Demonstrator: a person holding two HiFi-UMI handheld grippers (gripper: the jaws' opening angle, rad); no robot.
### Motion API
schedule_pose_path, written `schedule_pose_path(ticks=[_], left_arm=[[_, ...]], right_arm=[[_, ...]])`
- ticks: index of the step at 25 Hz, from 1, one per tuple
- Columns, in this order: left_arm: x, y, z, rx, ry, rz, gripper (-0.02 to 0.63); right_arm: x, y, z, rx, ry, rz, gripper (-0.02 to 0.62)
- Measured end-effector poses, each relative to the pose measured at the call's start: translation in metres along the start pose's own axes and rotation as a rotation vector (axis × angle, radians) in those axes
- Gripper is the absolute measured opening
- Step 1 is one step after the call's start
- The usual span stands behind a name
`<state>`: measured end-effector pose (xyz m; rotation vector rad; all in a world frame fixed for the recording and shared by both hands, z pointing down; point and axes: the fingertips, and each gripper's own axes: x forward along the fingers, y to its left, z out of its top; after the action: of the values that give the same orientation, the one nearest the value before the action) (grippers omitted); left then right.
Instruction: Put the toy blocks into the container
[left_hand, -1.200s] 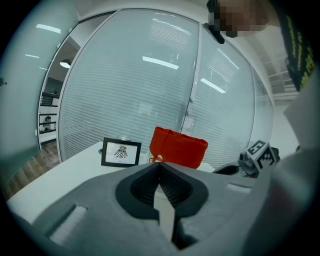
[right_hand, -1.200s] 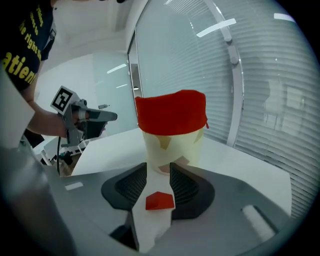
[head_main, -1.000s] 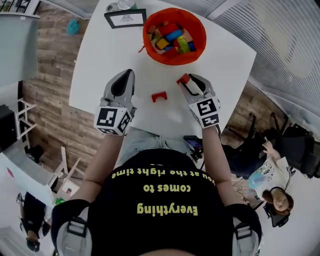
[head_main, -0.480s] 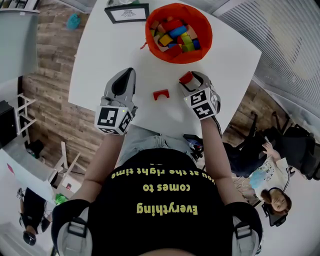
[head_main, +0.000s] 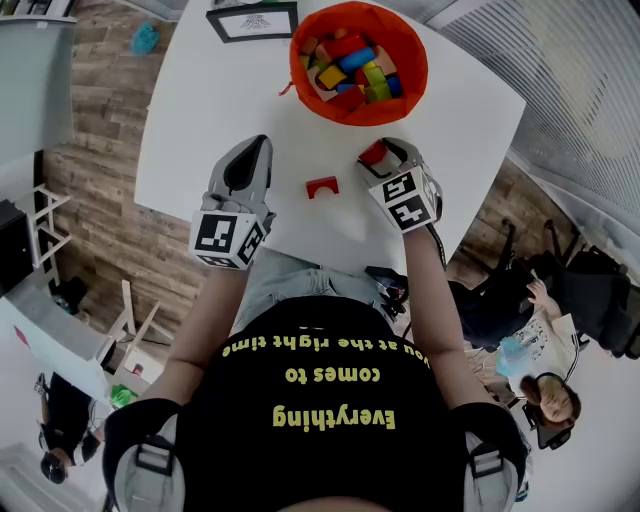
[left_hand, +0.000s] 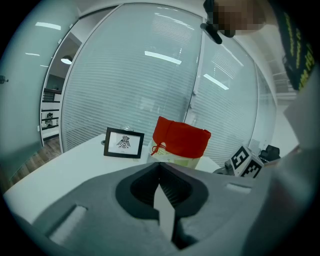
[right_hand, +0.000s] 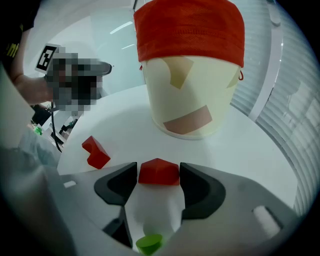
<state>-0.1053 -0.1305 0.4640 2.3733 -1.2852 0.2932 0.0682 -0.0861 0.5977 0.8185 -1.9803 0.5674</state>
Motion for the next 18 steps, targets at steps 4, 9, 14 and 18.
schedule_pose_path(ticks=[4, 9, 14, 18], left_arm=[[0.0021, -0.0024, -0.0011, -0.005, -0.001, -0.004, -0.001], [0.0018, -0.0018, -0.0005, -0.005, -0.003, -0.002, 0.0], [0.0004, 0.0002, 0.0008, -0.005, -0.005, 0.004, -0.001], [0.0007, -0.0008, 0.0024, -0.006, -0.009, 0.003, -0.001]], right_arm=[[-0.001, 0.0006, 0.001, -0.021, 0.003, -0.002, 0.25], [-0.003, 0.0011, 0.0031, -0.038, -0.008, -0.015, 0.228], [-0.0055, -0.0003, 0.0061, -0.04, -0.02, -0.016, 0.196], [-0.0075, -0.0013, 0.0077, -0.041, -0.021, -0.011, 0.198]])
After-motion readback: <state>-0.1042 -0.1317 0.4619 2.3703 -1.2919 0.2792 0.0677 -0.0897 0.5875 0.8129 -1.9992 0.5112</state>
